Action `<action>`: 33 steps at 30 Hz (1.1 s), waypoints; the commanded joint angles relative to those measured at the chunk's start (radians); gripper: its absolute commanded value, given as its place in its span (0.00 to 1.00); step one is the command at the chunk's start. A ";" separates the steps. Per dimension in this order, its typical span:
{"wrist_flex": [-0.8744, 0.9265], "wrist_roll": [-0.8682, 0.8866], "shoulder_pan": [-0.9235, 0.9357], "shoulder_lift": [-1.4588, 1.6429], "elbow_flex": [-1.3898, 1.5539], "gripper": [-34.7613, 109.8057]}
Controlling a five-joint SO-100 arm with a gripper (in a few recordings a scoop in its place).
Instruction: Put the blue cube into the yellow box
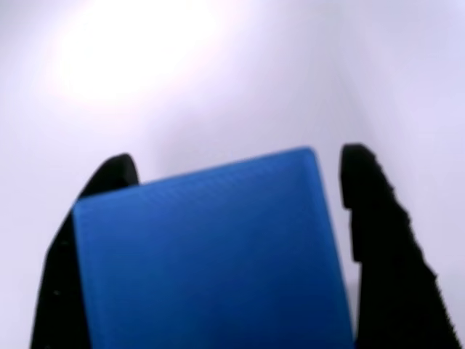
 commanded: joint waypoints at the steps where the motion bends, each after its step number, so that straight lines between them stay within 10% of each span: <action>1: 0.144 0.020 0.086 0.210 -0.179 0.36; 33: 0.859 0.021 0.884 0.543 -0.225 0.35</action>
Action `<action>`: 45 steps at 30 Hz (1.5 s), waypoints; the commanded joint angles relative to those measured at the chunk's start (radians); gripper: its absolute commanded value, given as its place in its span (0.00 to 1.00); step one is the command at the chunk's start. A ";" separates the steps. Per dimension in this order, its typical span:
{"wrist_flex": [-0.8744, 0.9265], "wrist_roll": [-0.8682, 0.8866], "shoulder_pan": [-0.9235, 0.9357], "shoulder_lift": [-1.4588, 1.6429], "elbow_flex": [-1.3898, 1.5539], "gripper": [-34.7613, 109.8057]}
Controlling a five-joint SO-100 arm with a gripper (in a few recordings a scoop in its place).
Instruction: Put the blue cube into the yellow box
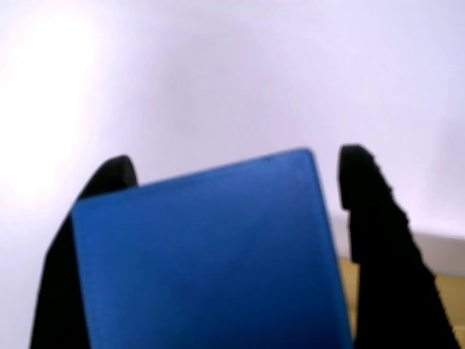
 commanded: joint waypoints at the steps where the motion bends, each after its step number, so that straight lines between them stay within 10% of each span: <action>1: 0.003 -0.009 0.092 0.152 0.008 0.35; 28: 0.052 0.043 0.238 0.546 0.525 0.35; 45: -0.218 0.083 0.250 0.565 0.805 0.38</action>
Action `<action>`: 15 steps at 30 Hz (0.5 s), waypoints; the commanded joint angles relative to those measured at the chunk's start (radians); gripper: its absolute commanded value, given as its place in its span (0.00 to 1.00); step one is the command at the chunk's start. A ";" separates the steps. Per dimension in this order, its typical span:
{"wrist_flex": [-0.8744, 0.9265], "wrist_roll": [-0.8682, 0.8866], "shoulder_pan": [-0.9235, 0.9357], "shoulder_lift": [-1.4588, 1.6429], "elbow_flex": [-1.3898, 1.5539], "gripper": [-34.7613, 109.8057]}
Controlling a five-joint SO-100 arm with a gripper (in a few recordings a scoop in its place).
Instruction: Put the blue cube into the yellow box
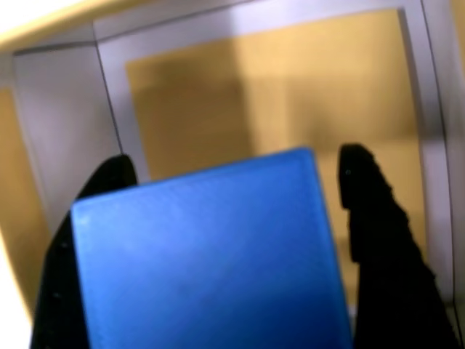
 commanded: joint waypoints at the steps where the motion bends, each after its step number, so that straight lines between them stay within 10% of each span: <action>1: -0.089 0.008 0.021 0.080 0.020 0.39; 15: -0.313 -0.183 0.048 0.172 0.210 0.57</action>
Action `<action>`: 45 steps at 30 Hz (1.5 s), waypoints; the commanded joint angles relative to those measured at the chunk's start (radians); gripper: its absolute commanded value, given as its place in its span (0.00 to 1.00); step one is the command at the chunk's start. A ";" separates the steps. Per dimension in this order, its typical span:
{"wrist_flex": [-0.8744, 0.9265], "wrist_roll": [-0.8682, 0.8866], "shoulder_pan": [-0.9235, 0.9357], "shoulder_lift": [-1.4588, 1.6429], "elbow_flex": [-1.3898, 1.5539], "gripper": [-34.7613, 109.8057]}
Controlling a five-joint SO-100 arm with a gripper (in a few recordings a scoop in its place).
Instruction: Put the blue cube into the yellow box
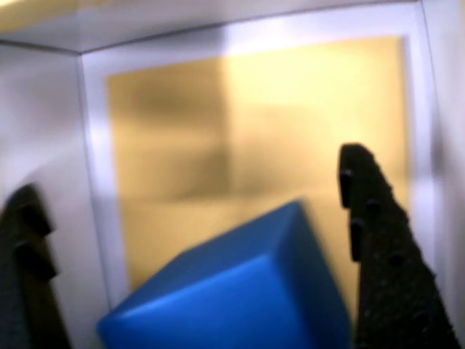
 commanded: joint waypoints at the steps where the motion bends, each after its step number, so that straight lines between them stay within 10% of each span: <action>1: 0.002 -0.087 0.032 0.098 -0.028 0.57; 23: 1.279 -0.213 -0.002 0.196 -0.769 0.51; 45: 1.324 -0.098 -1.015 0.506 -0.514 0.24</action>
